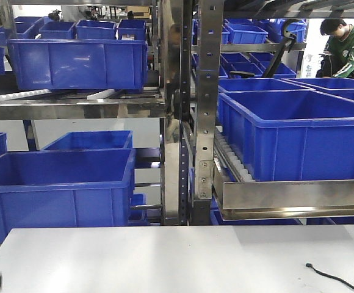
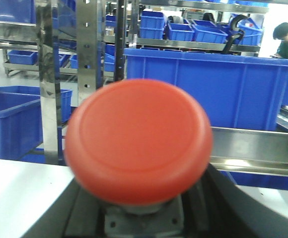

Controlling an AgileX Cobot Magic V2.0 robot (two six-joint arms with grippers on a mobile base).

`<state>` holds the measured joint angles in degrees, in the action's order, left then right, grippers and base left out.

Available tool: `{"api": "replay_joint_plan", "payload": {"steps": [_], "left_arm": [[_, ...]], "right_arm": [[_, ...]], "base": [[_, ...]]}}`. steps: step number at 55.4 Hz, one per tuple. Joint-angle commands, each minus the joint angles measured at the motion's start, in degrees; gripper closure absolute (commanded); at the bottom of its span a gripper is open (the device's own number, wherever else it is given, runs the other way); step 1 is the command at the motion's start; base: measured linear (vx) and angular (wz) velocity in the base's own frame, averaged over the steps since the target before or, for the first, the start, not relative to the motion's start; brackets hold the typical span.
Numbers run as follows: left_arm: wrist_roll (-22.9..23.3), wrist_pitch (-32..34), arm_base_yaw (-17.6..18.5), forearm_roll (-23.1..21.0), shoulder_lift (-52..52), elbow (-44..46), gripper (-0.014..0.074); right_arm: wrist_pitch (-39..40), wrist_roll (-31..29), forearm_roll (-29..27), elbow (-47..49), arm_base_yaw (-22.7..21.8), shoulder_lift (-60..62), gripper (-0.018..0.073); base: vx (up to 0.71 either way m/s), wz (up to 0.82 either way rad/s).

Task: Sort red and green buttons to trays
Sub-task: 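Grasp the red-capped button with the right gripper and lift it, then grasp the green-capped button with the left gripper and lift it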

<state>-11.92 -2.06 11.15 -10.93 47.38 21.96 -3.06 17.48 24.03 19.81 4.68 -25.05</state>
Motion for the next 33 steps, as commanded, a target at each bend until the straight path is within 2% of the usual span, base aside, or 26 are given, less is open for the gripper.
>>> {"api": "replay_joint_plan", "payload": {"steps": [1,8,13,18,22,27,33], "left_arm": [[0.5,15.7,0.2,-3.9,3.3,-6.1,0.0036],[0.8,35.8,0.2,-5.8,12.1,-15.6,0.0036],[5.8,49.0,0.2,-5.8,20.5,-17.7,0.0036],[11.9,54.7,0.2,-3.9,28.0,-17.4,0.0036],[14.5,58.4,0.2,-0.7,33.7,-17.4,0.0036],[15.1,65.0,0.2,4.7,41.0,-17.4,0.0040],[14.9,74.2,0.2,7.8,48.9,-17.4,0.0059]], "right_arm": [[2.0,-0.1,0.3,1.7,-0.1,0.3,0.0568],[1.9,-0.1,0.3,1.7,-0.1,-0.4,0.0568],[2.0,-0.2,0.3,1.7,-0.1,-1.1,0.0568],[2.0,-0.5,0.3,1.7,-0.1,-1.7,0.0568],[2.0,-1.6,1.2,1.7,-0.1,-1.9,0.0568],[2.1,-3.4,3.4,1.7,-0.1,-2.0,0.0568],[2.1,-4.1,6.2,1.7,-0.1,-2.0,0.0568]], "base": [[0.00,0.00],[0.00,0.00],[0.00,0.00],[0.00,0.00],[0.00,0.00],[0.00,0.00],[0.00,0.00]]}}
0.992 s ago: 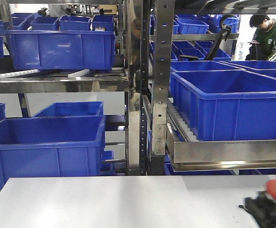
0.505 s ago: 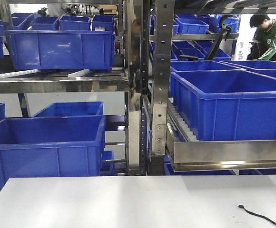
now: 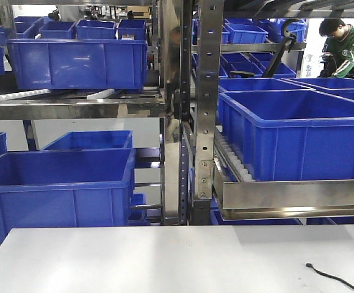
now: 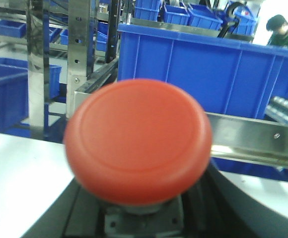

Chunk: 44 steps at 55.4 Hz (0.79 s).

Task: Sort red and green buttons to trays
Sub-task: 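Grasp the green-capped button with the left gripper and lift it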

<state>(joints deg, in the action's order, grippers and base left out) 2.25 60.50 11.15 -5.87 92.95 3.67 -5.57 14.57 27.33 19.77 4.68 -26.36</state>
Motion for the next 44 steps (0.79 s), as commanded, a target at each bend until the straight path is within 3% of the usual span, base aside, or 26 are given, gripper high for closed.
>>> {"api": "replay_joint_plan", "payload": {"steps": [1,5,20,32,44], "left_arm": [[0.7,13.3,0.1,2.7,4.9,0.9,0.0064],[0.7,18.2,0.1,2.7,10.0,0.9,0.0082],[0.8,18.1,0.1,2.9,20.5,6.8,0.0145],[0.8,17.7,0.1,3.0,21.6,11.8,0.0132],[0.8,16.0,0.1,0.0,21.6,14.4,0.0076]], "right_arm": [[4.6,-1.2,3.5,1.7,-0.1,-0.6,0.0568],[4.6,-1.2,5.1,1.7,-0.1,-0.6,0.0568],[4.6,-1.2,6.2,1.7,-0.1,-0.6,0.0568],[4.6,-1.2,6.2,1.7,-0.1,-0.6,0.0568],[4.6,-1.2,6.2,1.7,-0.1,-0.6,0.0568]], "base": [[0.00,0.00],[0.00,0.00],[0.00,0.00],[0.00,0.00],[0.00,0.00]]}}
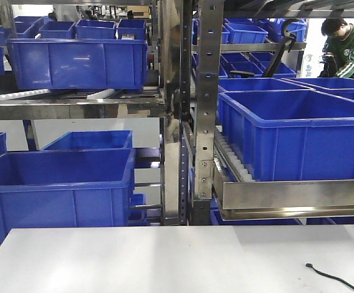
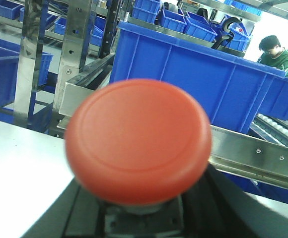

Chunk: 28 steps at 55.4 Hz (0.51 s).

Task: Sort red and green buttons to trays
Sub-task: 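Grasp the green-capped button with the left gripper and lift it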

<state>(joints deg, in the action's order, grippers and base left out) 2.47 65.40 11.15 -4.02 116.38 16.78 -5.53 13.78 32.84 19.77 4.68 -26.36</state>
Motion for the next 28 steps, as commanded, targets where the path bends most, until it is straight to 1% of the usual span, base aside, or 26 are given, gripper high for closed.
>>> {"api": "replay_joint_plan", "payload": {"steps": [1,7,28], "left_arm": [[0.6,10.5,0.1,-1.9,-1.8,1.7,0.0071],[0.6,6.7,0.1,-1.9,-1.8,3.8,0.0053],[0.6,-6.1,0.1,-2.2,-1.8,13.1,0.0051]], "right_arm": [[4.5,-0.4,0.7,1.7,-0.1,-0.6,0.0568],[4.5,-0.4,0.7,1.7,-0.1,-0.6,0.0568],[4.5,-0.3,0.4,1.7,-0.1,-0.6,0.0568]], "base": [[0.00,0.00],[0.00,0.00],[0.00,0.00]]}}
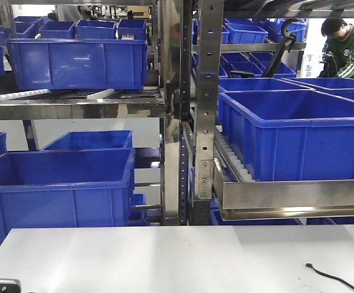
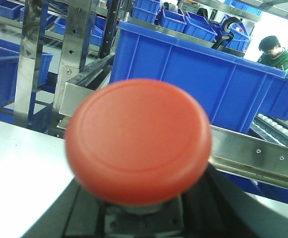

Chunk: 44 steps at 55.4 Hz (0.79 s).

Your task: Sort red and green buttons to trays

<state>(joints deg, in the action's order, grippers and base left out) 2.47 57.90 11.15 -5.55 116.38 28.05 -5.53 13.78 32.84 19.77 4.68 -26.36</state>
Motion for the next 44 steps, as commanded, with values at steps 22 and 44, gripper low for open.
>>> {"api": "replay_joint_plan", "payload": {"steps": [22,44], "left_arm": [[0.5,-3.0,0.1,-3.8,-1.8,0.7,0.0053],[0.7,-5.4,0.1,-3.4,-1.8,0.9,0.0288]], "right_arm": [[4.6,-0.3,0.4,1.7,-0.1,-0.6,0.0568],[4.6,-0.3,0.4,1.7,-0.1,-0.6,0.0568]], "base": [[0.00,0.00],[0.00,0.00]]}}
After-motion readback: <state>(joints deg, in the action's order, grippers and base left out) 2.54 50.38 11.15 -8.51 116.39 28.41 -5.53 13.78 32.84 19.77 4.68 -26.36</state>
